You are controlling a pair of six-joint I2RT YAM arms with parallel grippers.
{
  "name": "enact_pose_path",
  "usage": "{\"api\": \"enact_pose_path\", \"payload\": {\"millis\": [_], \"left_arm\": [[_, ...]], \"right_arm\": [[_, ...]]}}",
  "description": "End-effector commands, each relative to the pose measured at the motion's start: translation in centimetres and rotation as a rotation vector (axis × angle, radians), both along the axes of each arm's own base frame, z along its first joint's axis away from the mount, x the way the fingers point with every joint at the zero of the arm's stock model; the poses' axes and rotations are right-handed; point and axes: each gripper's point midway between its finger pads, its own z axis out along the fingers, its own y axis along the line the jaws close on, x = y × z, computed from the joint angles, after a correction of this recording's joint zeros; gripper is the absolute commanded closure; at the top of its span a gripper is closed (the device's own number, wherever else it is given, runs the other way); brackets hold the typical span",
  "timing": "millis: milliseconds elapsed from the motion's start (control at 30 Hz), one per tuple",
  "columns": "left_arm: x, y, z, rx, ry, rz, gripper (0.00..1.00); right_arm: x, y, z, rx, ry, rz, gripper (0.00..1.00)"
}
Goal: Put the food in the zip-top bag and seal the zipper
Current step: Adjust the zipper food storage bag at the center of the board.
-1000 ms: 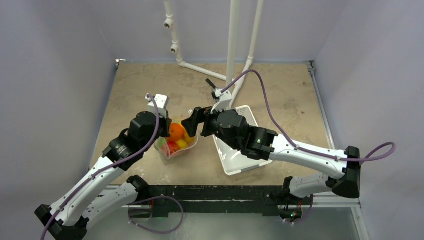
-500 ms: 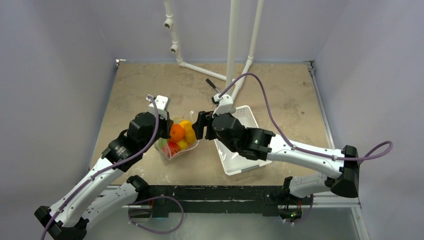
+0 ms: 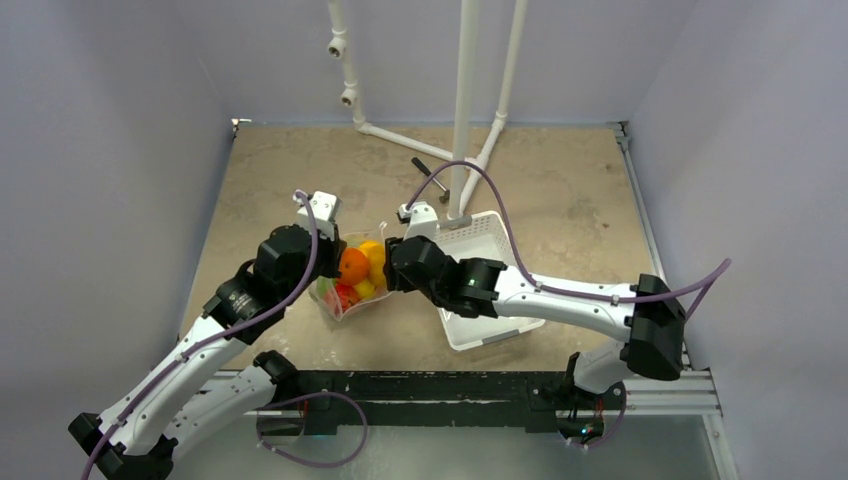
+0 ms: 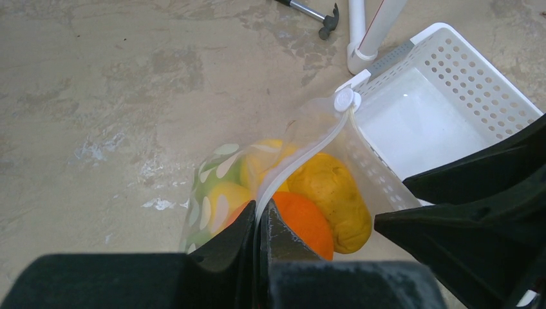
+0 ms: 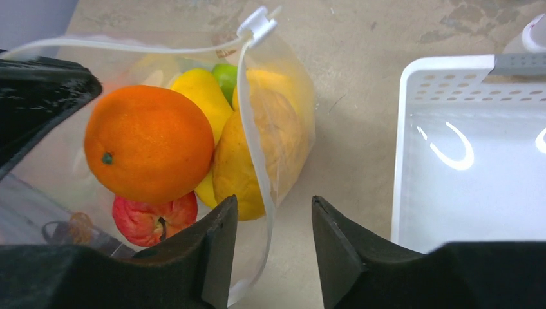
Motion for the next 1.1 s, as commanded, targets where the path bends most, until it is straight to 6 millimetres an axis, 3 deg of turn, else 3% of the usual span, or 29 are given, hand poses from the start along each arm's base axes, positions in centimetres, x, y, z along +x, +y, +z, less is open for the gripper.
{"api": "enact_pose_path", "payload": {"millis": [0,67,200,433,767,1067], "left_arm": [[0.3,-0.4,1.4,-0.035,-0.052,-0.013,1.00],[0.3,-0.4,1.4,-0.034,-0.052,-0.010,1.00],[0.3,-0.3,1.5,-0.035,-0.054,-0.007,1.00],[0.3,0.0,1.8,-0.036,-0.065,0.006,1.00],[0.2,0.1,2.3,-0.046,-0.081,0.008,1.00],[0.1,0.2,2.3,-0.048,-0.083,0.007,1.00]], "right_arm": [[-0.1,0.8,0.3,0.032,0.021,-0.011,0.58],[0.0,0.9,0.3,0.032,0.023,-0.014,0.68],[0.3,0.6,1.1,0.045,0.015,-0.043,1.00],[-0.2,1.0,3.4,0.122,0.009,-0.014,1.00],[-2.3,2.4,9.1,0.309,0.015,0.079,1.00],[-2.8,3.1,8.9,0.304,0.029,0.093,1.00]]}}
